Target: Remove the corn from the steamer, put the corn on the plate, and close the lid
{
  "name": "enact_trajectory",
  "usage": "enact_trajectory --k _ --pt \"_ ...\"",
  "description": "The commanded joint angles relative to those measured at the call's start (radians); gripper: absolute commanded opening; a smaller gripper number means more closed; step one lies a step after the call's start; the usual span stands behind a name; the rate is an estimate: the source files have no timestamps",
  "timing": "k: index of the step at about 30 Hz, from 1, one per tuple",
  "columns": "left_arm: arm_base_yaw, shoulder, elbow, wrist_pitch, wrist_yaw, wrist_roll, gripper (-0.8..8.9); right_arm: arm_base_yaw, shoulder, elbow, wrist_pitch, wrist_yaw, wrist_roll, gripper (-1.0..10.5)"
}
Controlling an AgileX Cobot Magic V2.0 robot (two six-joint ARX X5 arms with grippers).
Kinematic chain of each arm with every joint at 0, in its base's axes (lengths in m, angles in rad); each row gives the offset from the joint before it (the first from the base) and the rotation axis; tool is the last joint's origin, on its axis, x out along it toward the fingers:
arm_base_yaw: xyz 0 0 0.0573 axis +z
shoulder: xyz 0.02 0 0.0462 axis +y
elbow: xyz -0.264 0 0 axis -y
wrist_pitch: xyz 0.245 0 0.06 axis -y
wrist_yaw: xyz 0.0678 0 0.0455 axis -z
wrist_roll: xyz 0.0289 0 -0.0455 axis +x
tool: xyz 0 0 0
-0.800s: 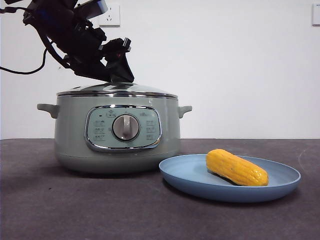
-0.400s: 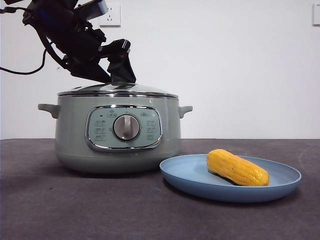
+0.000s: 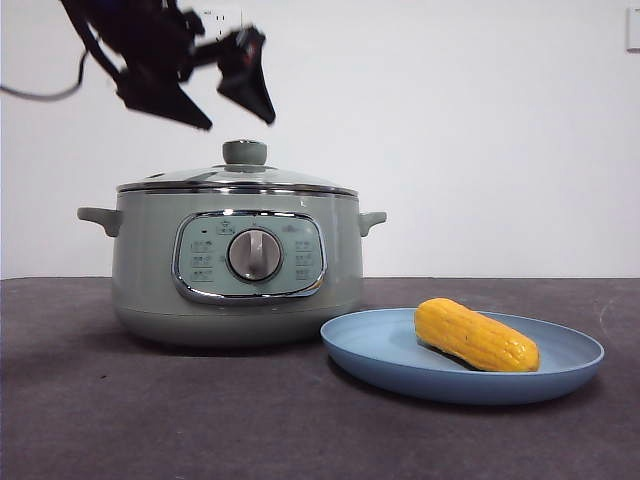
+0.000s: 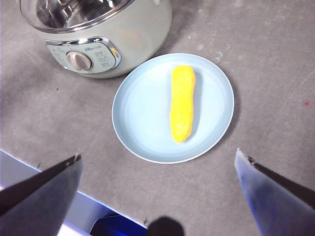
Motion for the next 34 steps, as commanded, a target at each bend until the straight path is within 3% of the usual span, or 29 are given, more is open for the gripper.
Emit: enact_trajectory --k 1,6,14,22,29,32,34 --pt "-0.001 -0.037 0.027 -0.101 0.001 0.007 5.22 0.002 -0.003 -0.006 0.005 -0.001 0.006 5.4" --pt "-0.003 -0.124 0.098 -0.384 0.044 0.006 5.21 0.002 -0.003 -0.006 0.005 -0.001 -0.012 5.4" --pt "-0.003 -0.273 0.182 -0.808 0.245 -0.016 5.21 0.002 -0.003 -0.006 0.005 -0.032 -0.049 5.3" --pt "-0.003 -0.398 0.182 -1.065 0.298 -0.014 4.94 0.002 -0.002 -0.006 0.004 -0.082 -0.073 5.3" --pt "-0.003 -0.432 0.182 -1.132 0.294 -0.011 4.84 0.002 -0.002 -0.006 -0.01 -0.081 -0.073 5.0" --pt "-0.003 -0.432 0.182 -1.132 0.294 -0.011 3.06 0.002 -0.002 -0.006 -0.024 -0.08 -0.073 3.3" --pt "-0.003 -0.432 0.182 -1.132 0.294 -0.011 1.06 0.002 -0.002 -0.006 -0.034 -0.08 -0.072 1.4"
